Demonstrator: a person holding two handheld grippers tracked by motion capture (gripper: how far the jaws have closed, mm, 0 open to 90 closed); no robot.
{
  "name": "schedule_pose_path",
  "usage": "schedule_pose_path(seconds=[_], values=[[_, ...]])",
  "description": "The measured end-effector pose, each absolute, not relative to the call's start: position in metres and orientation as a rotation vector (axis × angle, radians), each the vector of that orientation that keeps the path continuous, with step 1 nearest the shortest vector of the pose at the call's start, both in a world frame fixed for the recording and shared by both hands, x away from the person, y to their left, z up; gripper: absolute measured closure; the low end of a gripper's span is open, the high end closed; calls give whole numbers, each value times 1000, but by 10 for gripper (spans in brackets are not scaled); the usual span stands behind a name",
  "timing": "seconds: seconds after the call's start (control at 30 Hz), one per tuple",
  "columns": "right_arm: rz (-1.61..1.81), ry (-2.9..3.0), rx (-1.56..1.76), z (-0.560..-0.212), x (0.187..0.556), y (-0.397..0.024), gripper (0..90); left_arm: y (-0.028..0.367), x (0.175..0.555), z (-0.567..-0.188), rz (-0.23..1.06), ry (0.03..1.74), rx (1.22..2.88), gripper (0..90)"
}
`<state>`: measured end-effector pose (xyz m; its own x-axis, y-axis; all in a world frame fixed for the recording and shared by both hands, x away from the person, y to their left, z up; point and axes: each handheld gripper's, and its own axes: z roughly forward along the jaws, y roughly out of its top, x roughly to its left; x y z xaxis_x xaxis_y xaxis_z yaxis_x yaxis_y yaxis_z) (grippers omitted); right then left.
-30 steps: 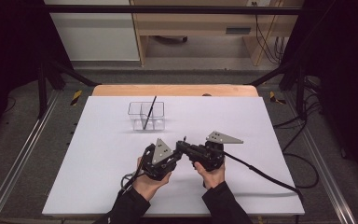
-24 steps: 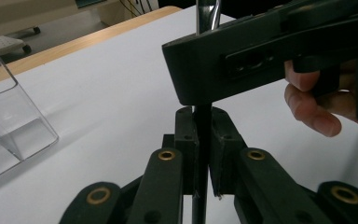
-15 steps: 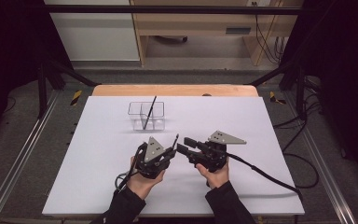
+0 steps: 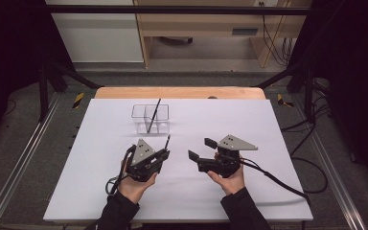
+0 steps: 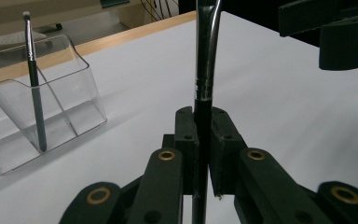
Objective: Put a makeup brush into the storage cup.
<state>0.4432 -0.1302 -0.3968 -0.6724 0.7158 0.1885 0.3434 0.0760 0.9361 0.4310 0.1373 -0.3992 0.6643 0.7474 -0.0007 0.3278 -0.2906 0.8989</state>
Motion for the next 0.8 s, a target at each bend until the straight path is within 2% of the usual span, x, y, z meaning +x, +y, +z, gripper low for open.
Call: schedule_pose_path(seconds=[0.47,0.8], values=[[1528,2038,1091,-400,445,-149,104,157,431,-394,517,849,1858,824],[1468,2027,1109,-402,444,-162,79,183,437,-381,527,884,1800,823]])
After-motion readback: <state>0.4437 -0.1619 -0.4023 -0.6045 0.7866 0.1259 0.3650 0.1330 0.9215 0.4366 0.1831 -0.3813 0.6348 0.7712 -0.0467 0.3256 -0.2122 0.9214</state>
